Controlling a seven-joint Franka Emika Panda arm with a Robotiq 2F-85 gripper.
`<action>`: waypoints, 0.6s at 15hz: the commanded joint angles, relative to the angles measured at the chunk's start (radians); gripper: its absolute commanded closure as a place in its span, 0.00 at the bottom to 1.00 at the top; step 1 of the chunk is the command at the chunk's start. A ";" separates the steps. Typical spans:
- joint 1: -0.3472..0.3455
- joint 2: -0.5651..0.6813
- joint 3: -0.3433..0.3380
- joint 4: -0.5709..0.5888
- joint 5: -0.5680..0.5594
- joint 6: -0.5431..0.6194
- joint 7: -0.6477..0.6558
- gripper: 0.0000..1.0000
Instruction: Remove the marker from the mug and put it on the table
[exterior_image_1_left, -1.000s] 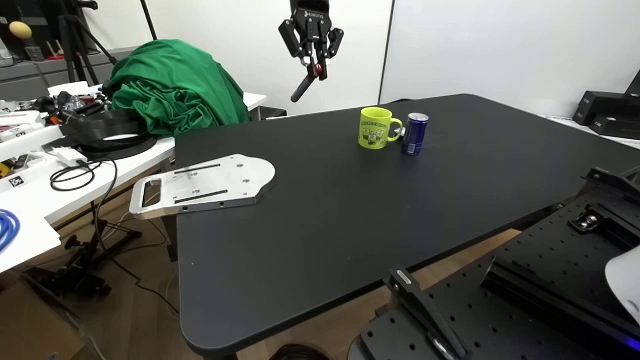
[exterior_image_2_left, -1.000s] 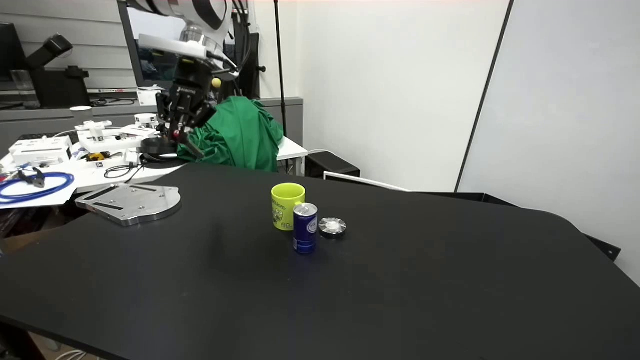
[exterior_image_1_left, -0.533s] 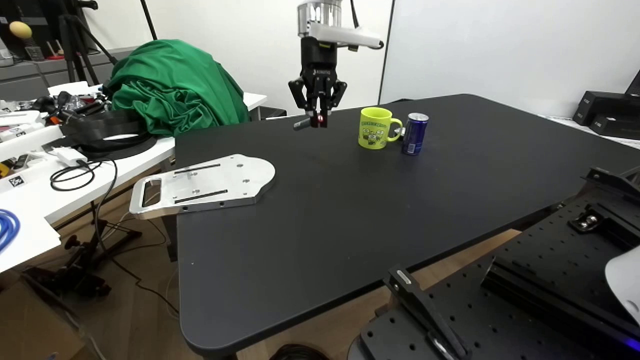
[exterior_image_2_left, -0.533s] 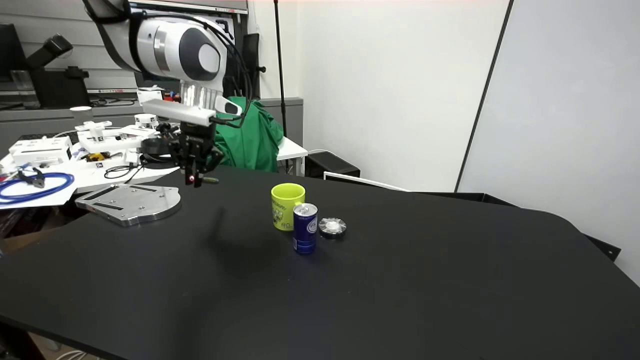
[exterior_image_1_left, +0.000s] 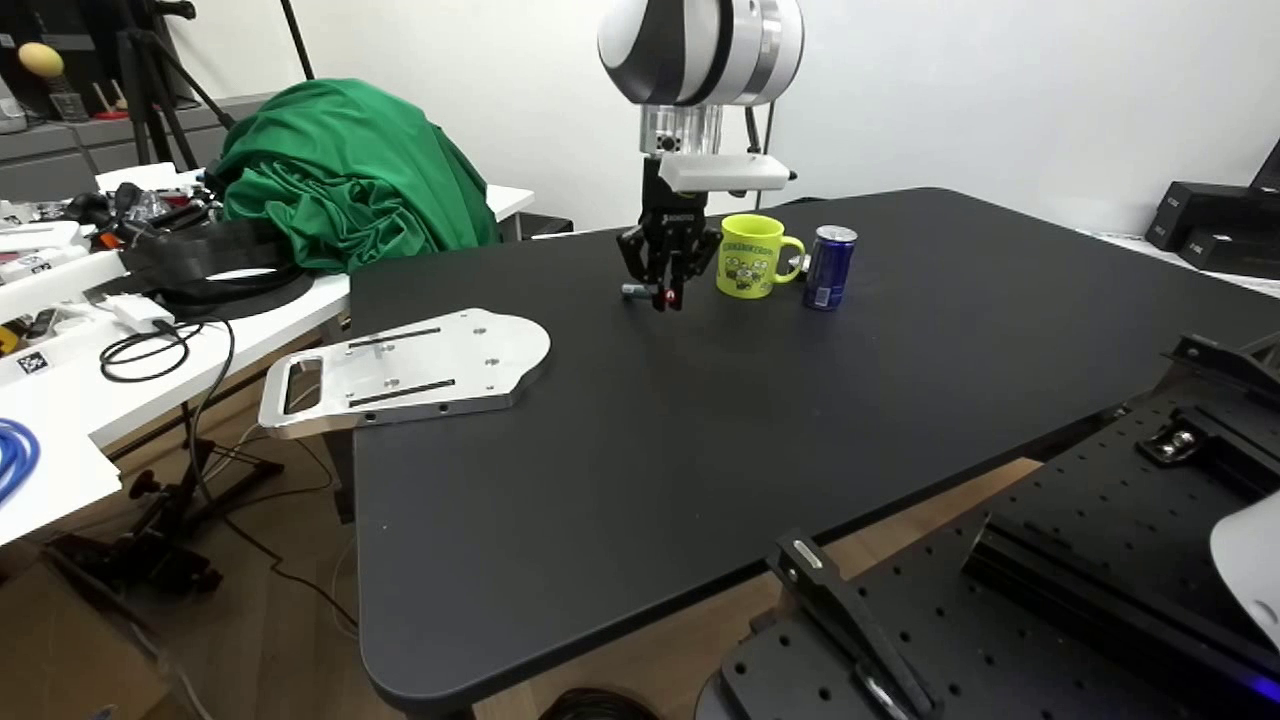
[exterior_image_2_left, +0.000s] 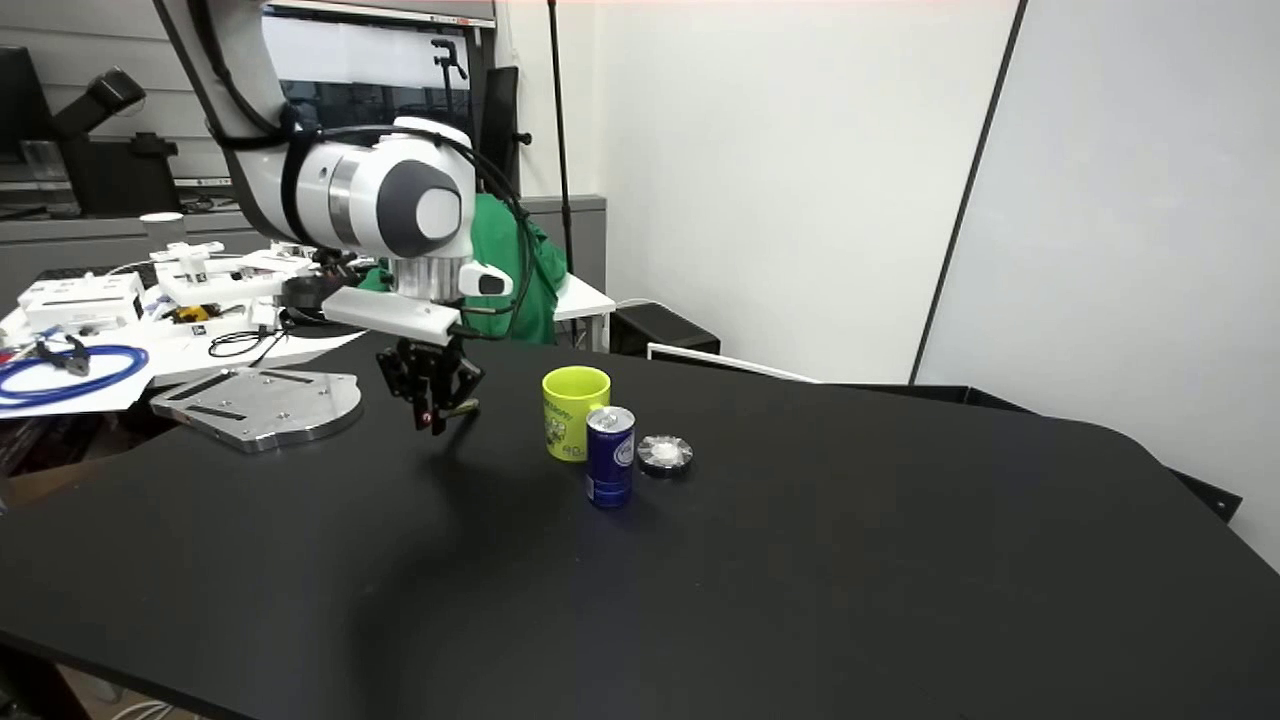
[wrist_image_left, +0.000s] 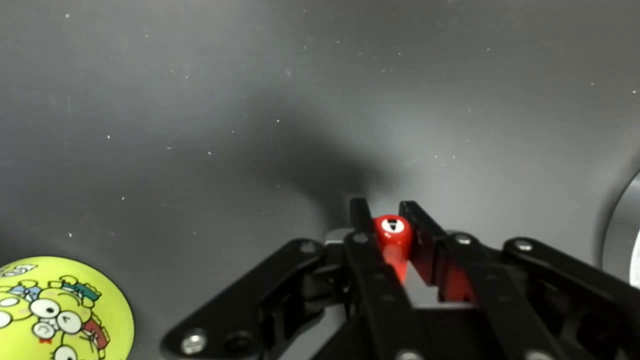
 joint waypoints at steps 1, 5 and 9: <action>0.004 0.008 -0.004 -0.022 -0.031 0.051 0.039 0.95; 0.020 -0.006 -0.010 -0.014 -0.043 0.055 0.055 0.40; 0.042 -0.057 -0.029 0.006 -0.065 -0.004 0.099 0.14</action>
